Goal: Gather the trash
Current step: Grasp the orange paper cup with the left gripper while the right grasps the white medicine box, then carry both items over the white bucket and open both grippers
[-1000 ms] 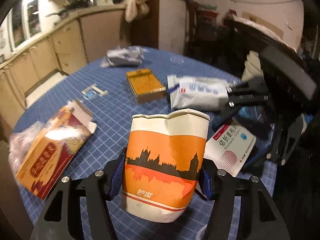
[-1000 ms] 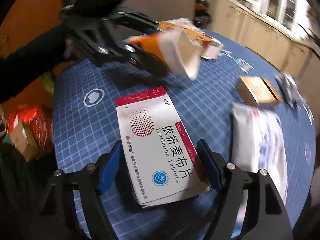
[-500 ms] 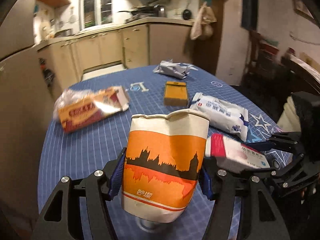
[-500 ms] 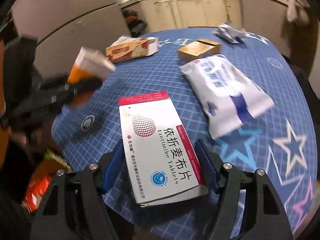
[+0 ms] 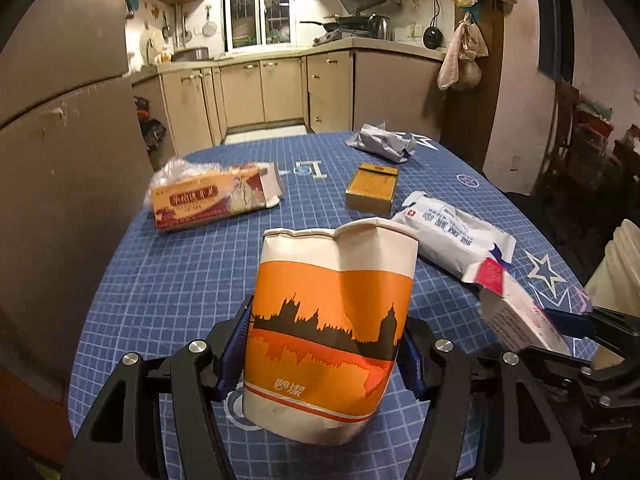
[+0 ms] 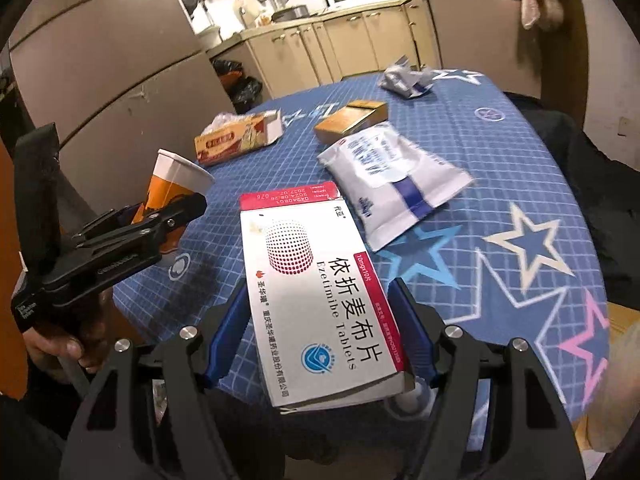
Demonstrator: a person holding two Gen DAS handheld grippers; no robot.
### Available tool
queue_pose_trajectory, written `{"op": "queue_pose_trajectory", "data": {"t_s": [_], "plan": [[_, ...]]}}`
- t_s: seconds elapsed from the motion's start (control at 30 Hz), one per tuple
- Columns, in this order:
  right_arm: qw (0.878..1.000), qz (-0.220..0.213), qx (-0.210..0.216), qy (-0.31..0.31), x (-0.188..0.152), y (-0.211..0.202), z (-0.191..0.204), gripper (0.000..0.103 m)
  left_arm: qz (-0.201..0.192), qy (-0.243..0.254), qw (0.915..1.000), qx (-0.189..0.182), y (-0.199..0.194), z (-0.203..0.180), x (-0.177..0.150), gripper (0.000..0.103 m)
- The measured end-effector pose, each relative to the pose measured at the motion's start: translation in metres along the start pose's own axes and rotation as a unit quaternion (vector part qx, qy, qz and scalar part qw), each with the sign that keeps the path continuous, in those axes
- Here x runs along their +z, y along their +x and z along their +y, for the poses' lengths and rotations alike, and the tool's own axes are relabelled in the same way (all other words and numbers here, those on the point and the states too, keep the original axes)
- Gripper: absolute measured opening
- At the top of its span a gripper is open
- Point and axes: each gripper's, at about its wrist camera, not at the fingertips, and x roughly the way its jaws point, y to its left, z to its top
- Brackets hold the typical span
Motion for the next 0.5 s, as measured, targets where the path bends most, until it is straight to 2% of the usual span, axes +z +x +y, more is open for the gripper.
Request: {"op": "queue_pose_trajectory", "data": {"t_s": [0.23,0.5], "plan": [[0.999,-0.033,-0.015,0.012,-0.003,-0.028,-0.01,0.066,-0.023,0.015,0.9995,0.017,-0.009,-0.023,0.012,0.064],[0.996,-0.072,-0.038,0.028,-0.001,-0.061,-0.027,0.066,-0.044,0.041,0.998,0.018,-0.018,-0.052,0.025,0.064]]}}
